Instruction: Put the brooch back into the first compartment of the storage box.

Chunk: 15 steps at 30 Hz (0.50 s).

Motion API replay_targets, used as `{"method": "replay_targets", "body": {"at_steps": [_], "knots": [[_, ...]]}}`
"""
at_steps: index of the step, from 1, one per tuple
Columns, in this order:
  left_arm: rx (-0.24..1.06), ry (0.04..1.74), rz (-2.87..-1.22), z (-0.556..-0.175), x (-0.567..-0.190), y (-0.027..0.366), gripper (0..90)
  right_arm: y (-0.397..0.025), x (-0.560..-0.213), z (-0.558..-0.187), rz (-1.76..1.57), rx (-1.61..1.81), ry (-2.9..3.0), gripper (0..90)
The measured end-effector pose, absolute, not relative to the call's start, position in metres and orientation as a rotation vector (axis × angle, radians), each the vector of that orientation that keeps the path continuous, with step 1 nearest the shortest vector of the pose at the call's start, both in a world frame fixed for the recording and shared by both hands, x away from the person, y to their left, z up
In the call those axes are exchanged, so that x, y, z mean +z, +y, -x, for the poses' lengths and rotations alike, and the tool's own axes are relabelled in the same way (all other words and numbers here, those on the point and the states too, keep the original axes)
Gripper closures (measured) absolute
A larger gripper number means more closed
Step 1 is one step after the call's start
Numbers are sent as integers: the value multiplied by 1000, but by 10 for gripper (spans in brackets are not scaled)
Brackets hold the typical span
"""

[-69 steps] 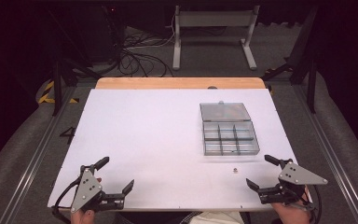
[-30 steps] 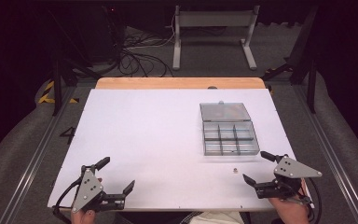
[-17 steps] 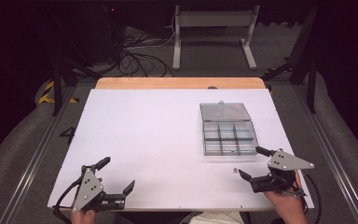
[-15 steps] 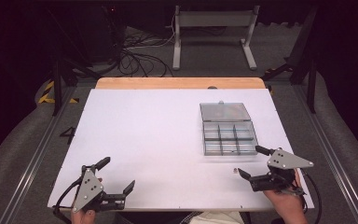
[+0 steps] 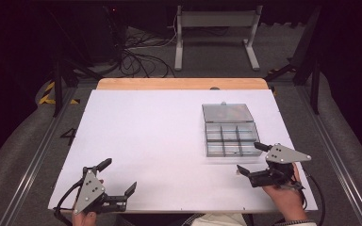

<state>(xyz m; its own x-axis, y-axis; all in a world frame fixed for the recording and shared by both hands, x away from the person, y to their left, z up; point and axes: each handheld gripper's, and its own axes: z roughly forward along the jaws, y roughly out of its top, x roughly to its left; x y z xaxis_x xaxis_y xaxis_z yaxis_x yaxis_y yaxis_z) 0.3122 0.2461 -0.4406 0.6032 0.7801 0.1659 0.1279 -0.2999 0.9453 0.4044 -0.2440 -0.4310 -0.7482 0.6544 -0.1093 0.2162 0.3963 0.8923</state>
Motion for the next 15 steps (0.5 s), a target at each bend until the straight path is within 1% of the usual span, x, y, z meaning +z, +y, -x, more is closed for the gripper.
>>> {"method": "replay_targets", "body": {"at_steps": [10,15], "knots": [[778,741,-1782,-312,-441,246,3,-241,-430,-411,-745,1296,2244,42],[774,742,-1783,-312,-441,246,3,-240,-426,-412,-747,1276,2280,63]]}}
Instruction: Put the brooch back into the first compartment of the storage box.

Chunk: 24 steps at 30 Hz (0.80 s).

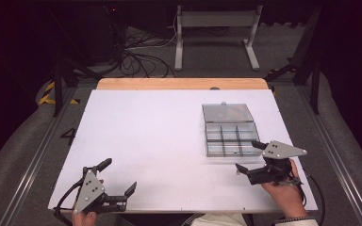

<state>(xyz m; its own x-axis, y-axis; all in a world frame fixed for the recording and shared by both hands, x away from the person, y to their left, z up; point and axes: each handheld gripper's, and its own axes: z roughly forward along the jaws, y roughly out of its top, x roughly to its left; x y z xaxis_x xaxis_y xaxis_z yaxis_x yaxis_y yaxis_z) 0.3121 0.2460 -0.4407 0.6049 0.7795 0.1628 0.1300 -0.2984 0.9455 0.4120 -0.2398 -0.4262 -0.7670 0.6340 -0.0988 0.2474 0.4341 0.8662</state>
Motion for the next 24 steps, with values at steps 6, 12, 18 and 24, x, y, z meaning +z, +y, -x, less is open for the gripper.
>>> {"method": "replay_targets", "body": {"at_steps": [6,12,18,24], "knots": [[773,741,-1784,-312,-441,246,2,-237,-422,-415,-750,1254,2337,109],[773,741,-1785,-312,-441,246,2,-234,-420,-416,-765,1208,2391,163],[773,741,-1786,-312,-441,246,3,-229,-420,-419,-779,1118,2456,221],[774,740,-1788,-312,-441,246,3,-223,-424,-421,-777,1029,2511,259]]}}
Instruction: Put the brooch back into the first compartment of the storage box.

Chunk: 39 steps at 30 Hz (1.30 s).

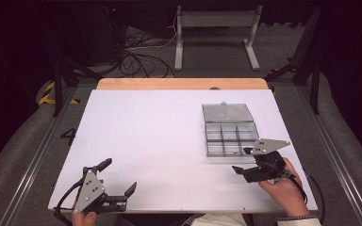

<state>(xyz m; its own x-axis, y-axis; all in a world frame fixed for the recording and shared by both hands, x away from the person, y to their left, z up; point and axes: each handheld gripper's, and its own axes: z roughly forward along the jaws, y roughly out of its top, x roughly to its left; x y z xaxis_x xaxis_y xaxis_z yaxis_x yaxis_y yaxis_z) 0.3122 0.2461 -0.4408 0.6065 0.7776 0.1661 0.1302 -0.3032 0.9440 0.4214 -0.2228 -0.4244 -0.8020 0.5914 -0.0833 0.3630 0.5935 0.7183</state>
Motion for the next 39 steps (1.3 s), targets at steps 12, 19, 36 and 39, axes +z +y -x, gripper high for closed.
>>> {"method": "replay_targets", "body": {"at_steps": [12,19,36,39], "knots": [[779,736,-1792,-312,-441,247,3,-213,-436,-427,-783,844,2606,334],[773,740,-1793,-313,-441,246,3,-206,-444,-430,-772,735,2638,407],[769,743,-1792,-313,-441,245,3,-201,-455,-437,-814,591,2720,574],[772,740,-1793,-313,-441,245,3,-201,-456,-437,-821,578,2728,587]]}}
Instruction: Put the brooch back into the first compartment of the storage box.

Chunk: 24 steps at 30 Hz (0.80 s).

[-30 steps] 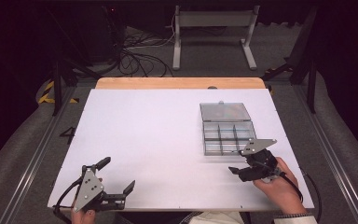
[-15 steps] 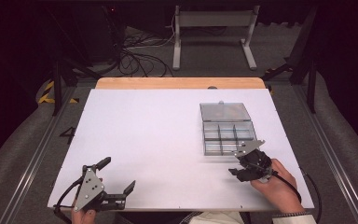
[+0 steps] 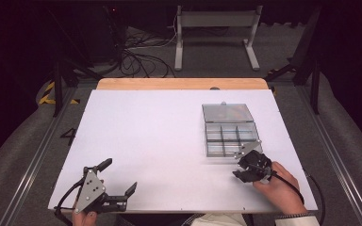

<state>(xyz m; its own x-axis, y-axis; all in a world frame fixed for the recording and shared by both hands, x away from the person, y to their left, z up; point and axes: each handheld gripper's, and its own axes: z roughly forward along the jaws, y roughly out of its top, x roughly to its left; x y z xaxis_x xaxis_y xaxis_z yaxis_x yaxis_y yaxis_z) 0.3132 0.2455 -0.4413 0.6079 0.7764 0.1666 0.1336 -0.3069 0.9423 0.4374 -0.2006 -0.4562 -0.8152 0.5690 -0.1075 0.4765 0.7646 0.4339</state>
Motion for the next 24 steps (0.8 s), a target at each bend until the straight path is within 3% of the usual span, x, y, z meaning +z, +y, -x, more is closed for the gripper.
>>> {"method": "replay_targets", "body": {"at_steps": [14,21,24], "knots": [[769,743,-1793,-313,-441,245,3,-200,-461,-442,-864,542,2784,631],[771,742,-1793,-313,-441,245,3,-200,-461,-444,-893,556,2806,757],[773,741,-1791,-313,-441,245,3,-200,-461,-444,-903,559,2805,770]]}}
